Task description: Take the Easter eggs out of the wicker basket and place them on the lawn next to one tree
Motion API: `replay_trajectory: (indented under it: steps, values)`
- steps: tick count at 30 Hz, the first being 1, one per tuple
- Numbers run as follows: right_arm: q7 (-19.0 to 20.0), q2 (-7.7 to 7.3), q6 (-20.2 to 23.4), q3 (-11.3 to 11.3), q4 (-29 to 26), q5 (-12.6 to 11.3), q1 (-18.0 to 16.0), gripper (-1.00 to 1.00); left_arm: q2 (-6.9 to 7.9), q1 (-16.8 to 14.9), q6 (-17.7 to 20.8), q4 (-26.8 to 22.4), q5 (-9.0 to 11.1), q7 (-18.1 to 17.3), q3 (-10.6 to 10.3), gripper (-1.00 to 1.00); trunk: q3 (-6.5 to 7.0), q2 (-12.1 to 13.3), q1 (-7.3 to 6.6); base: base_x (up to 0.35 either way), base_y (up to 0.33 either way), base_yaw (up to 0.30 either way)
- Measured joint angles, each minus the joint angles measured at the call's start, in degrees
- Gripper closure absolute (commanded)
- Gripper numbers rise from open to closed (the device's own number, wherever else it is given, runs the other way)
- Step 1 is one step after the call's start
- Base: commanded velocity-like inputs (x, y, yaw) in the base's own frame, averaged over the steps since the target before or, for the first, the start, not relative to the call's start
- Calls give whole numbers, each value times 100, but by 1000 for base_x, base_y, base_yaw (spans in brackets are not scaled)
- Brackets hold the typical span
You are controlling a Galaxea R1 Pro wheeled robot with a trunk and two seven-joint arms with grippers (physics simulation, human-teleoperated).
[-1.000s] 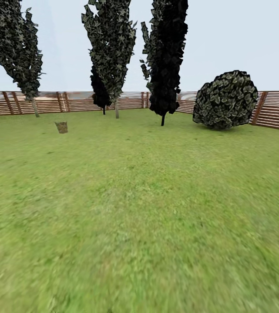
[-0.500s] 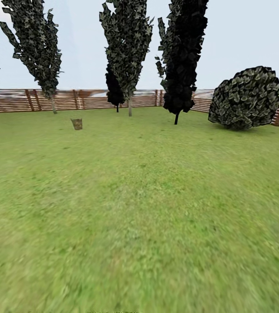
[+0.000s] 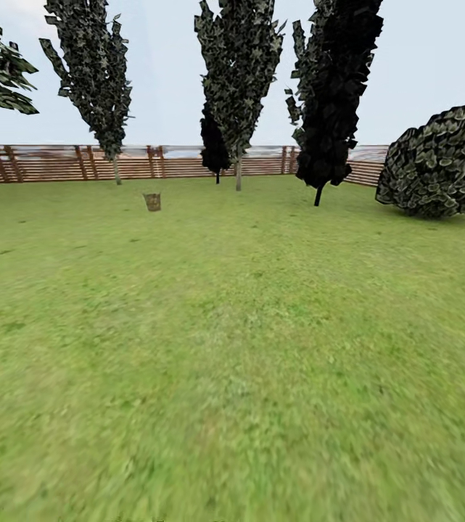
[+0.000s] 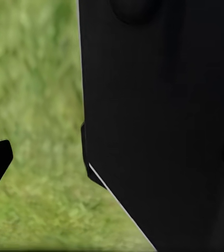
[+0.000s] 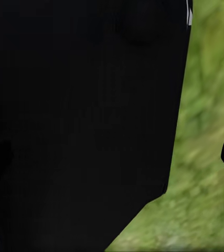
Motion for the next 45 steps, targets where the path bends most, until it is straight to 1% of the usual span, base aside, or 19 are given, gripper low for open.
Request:
replay_trajectory:
  steps: [45]
  values:
    - [0,0,0,0,2,0,0,-100,0,0,-1,0,-1,-1,-1,-100,-228,0,0,0,0,209]
